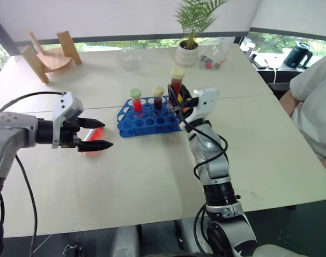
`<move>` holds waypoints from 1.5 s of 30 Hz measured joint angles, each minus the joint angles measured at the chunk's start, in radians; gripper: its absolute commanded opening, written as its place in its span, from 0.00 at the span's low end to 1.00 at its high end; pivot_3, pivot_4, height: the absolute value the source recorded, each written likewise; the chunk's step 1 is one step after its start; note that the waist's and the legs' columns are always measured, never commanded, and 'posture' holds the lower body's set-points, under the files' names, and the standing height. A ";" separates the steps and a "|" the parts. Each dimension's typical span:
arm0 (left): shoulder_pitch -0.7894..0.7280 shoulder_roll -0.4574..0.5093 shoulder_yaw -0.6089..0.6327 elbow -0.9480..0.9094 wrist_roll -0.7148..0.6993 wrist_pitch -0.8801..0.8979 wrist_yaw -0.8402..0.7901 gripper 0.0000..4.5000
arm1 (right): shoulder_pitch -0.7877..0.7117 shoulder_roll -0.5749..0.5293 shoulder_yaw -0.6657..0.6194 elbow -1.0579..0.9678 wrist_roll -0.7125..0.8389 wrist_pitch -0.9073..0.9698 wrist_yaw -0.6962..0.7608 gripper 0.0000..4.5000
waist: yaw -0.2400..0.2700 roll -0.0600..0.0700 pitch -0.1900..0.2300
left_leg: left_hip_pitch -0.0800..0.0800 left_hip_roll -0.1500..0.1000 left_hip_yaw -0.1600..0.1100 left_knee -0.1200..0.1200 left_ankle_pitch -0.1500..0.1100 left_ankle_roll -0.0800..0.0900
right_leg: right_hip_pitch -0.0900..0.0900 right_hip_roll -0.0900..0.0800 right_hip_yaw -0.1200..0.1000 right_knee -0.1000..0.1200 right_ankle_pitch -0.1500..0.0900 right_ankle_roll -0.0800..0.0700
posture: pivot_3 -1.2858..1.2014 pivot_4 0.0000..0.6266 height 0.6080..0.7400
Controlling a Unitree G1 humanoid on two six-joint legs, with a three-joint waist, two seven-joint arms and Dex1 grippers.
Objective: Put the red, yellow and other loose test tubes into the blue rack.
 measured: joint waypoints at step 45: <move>0.034 0.007 0.020 -0.048 -0.029 0.037 0.019 1.00 | 0.037 -0.049 0.130 0.289 -0.094 -0.357 -0.062 0.17 | 0.003 0.000 0.000 | 0.001 0.000 0.000 0.002 0.000 0.000 | 0.001 0.000 0.000 0.003 0.000 0.000 | 0.52 0.24 1.00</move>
